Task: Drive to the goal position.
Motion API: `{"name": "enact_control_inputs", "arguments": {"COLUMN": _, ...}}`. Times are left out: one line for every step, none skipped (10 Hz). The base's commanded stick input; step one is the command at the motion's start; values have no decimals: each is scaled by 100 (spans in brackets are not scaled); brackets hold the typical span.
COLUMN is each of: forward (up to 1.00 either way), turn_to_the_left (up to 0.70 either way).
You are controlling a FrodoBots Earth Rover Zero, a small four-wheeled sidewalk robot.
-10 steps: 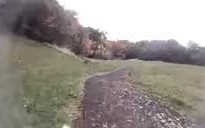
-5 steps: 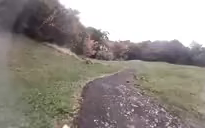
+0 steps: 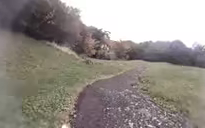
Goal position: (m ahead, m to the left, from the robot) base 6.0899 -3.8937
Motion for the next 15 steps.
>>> {"name": "enact_control_inputs", "arguments": {"forward": 100, "turn_to_the_left": 0}}
{"name": "enact_control_inputs", "arguments": {"forward": 100, "turn_to_the_left": -6}}
{"name": "enact_control_inputs", "arguments": {"forward": 100, "turn_to_the_left": -10}}
{"name": "enact_control_inputs", "arguments": {"forward": 100, "turn_to_the_left": -25}}
{"name": "enact_control_inputs", "arguments": {"forward": 100, "turn_to_the_left": -28}}
{"name": "enact_control_inputs", "arguments": {"forward": 100, "turn_to_the_left": -32}}
{"name": "enact_control_inputs", "arguments": {"forward": 100, "turn_to_the_left": -33}}
{"name": "enact_control_inputs", "arguments": {"forward": 100, "turn_to_the_left": -34}}
{"name": "enact_control_inputs", "arguments": {"forward": 100, "turn_to_the_left": -34}}
{"name": "enact_control_inputs", "arguments": {"forward": 100, "turn_to_the_left": -34}}
{"name": "enact_control_inputs", "arguments": {"forward": 100, "turn_to_the_left": -34}}
{"name": "enact_control_inputs", "arguments": {"forward": 100, "turn_to_the_left": -34}}
{"name": "enact_control_inputs", "arguments": {"forward": 100, "turn_to_the_left": -36}}
{"name": "enact_control_inputs", "arguments": {"forward": 100, "turn_to_the_left": -37}}
{"name": "enact_control_inputs", "arguments": {"forward": 100, "turn_to_the_left": -40}}
